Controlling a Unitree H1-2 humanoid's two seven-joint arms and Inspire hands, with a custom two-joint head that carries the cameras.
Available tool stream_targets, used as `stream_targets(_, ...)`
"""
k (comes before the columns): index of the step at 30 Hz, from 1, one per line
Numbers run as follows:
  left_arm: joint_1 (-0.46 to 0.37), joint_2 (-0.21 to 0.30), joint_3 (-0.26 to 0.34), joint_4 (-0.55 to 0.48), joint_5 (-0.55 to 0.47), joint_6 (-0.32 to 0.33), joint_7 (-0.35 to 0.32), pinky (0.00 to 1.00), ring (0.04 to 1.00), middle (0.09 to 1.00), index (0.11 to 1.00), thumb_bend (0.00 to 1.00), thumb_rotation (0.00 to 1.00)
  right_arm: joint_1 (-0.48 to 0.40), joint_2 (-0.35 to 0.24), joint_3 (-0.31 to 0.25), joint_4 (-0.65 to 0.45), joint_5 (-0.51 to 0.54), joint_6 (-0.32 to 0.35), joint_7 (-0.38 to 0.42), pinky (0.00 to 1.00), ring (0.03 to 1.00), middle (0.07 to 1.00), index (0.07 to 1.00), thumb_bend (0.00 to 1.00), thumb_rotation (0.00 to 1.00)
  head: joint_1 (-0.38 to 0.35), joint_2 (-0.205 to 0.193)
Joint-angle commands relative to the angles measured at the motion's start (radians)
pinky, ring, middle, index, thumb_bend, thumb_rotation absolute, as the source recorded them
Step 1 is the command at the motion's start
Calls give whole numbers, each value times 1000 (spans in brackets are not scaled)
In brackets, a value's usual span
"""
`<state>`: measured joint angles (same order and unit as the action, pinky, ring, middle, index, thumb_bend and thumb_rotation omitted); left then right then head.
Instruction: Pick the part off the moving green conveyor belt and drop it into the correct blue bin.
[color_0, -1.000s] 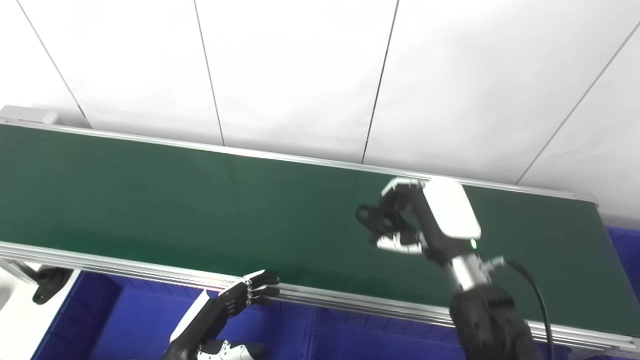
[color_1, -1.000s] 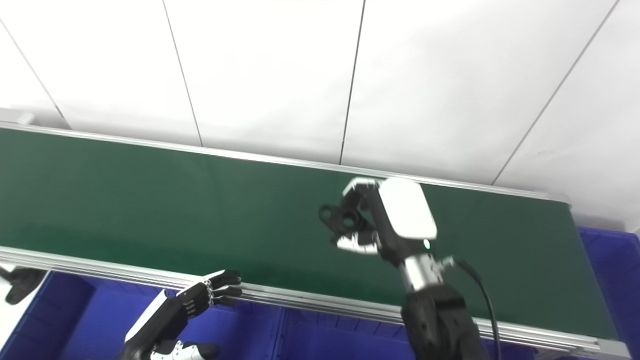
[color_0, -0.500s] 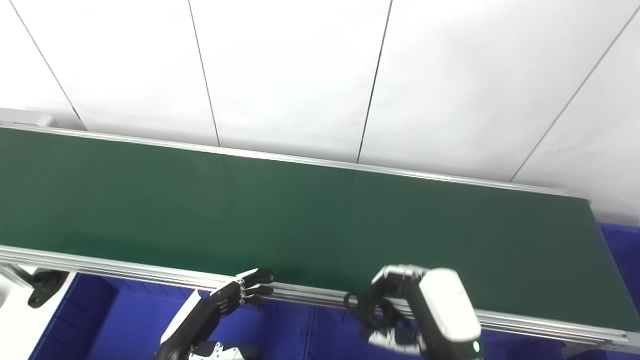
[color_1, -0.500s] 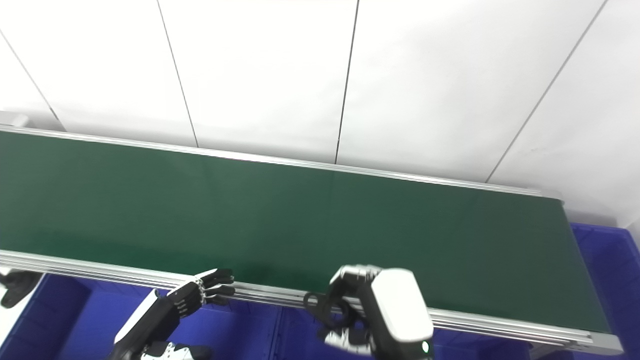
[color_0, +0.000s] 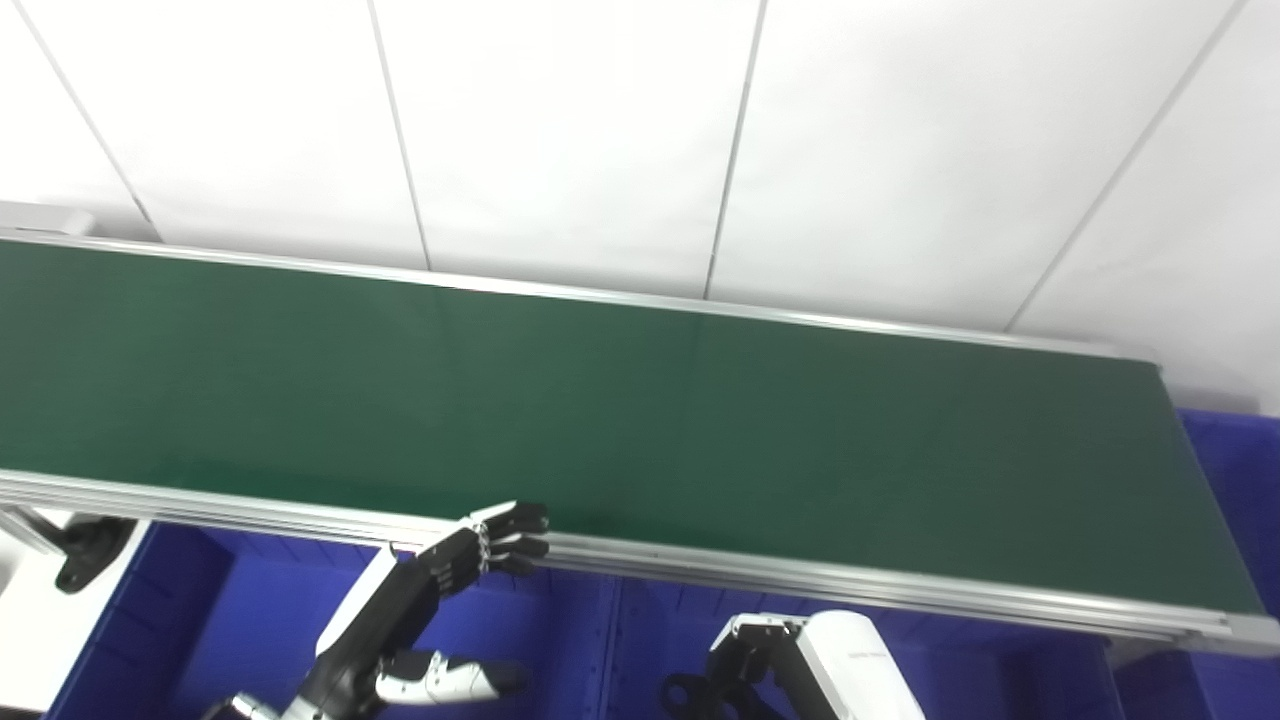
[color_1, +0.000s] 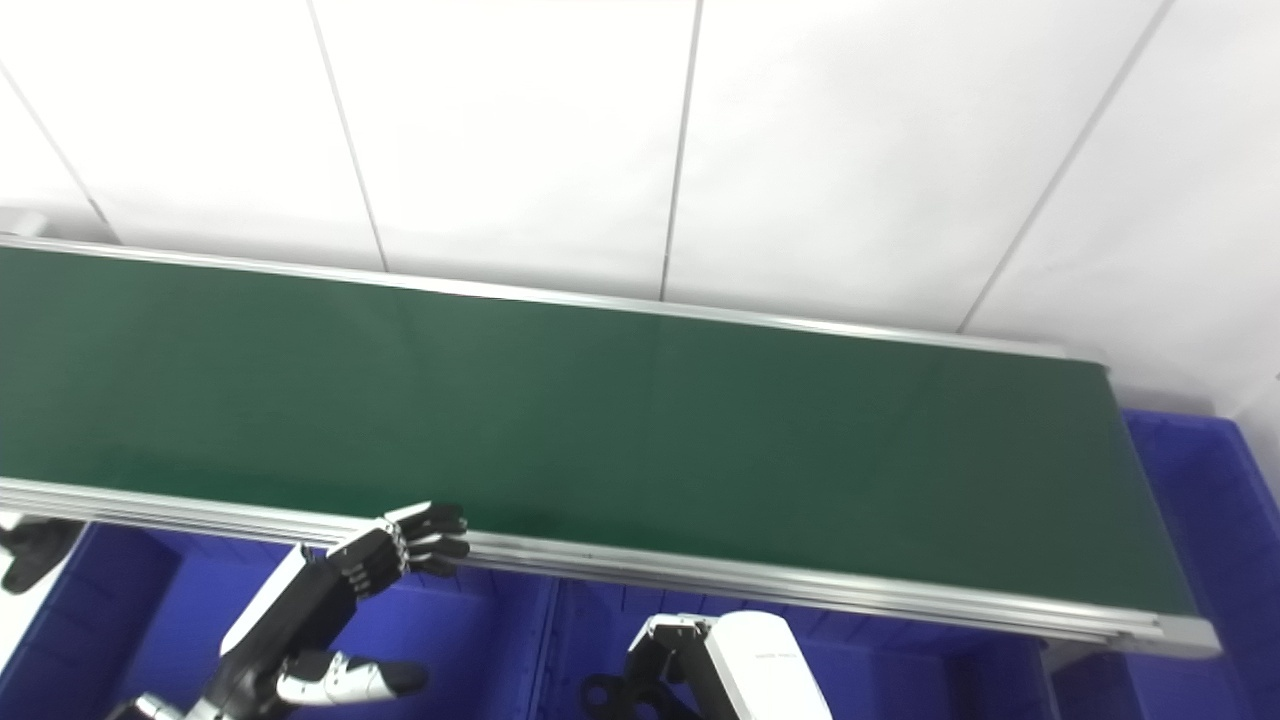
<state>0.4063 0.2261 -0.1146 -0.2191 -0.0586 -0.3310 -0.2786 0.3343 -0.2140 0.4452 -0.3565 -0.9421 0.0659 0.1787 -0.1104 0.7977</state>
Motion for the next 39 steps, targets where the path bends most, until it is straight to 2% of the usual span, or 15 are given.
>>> stream_targets(1,-6,3,10,-34,-19,4,10,692,761,819,818,845,421,-25,14,-11,-15,-18,33,29,359,488,541,463,493,0,1,10)
stream_targets(3,-8,4,12,-38,-19,8,9,690,762,820,817,844,418,-31,21,-17,-12,-19,44,43,363,497,550,472,492,0,3,23)
stream_targets(4,-8,5,12,-39,-17,8,9,688,762,821,819,842,424,-32,24,-21,-11,-16,48,47,533,648,666,487,495,71,3,23)
stream_targets(5,-10,6,13,-38,-15,4,8,687,762,821,819,842,426,-32,30,-26,-14,-9,58,57,591,699,706,493,496,95,5,29)
stream_targets(6,-12,7,14,-37,-14,1,8,686,763,822,819,839,432,-32,33,-29,-16,-4,67,65,691,789,785,679,517,82,5,29)
stream_targets(8,-14,8,13,-41,-20,13,4,693,771,830,821,841,428,-31,44,-37,-23,4,82,71,809,887,872,837,574,173,9,38)
stream_targets(9,-17,9,14,-44,-20,20,4,694,771,830,822,841,428,-30,50,-44,-22,11,80,62,815,892,876,844,577,181,14,53)
stream_targets(12,-23,13,15,-49,-8,36,3,703,772,830,826,836,451,-26,67,-64,-16,37,77,42,936,972,952,919,584,406,25,57)
stream_targets(15,-24,13,14,-57,-7,51,3,705,773,832,822,829,431,-19,79,-79,-16,51,79,32,977,998,989,957,581,548,32,65)
stream_targets(18,-27,12,15,-60,-1,58,6,700,773,832,821,831,431,-14,86,-85,-18,60,71,17,975,1000,998,982,583,649,40,80)
stream_targets(24,-31,12,15,-66,9,75,6,709,775,830,825,822,420,-13,83,-92,-26,98,52,-1,973,991,987,985,589,718,43,90)
stream_targets(30,-25,9,13,-76,10,89,7,712,775,827,821,826,406,18,97,-102,-82,232,42,-5,890,940,953,956,643,715,68,89)
stream_targets(32,-22,10,12,-79,6,90,4,711,778,828,820,810,384,45,112,-97,-114,287,54,3,789,907,944,959,681,715,69,82)
stream_targets(34,-19,13,11,-79,6,88,2,711,778,828,819,804,377,68,124,-84,-129,315,56,3,752,897,950,972,710,725,67,72)
stream_targets(39,-18,19,10,-80,12,97,-2,716,784,841,829,803,365,77,128,-57,-99,340,49,5,809,914,951,981,781,671,66,50)
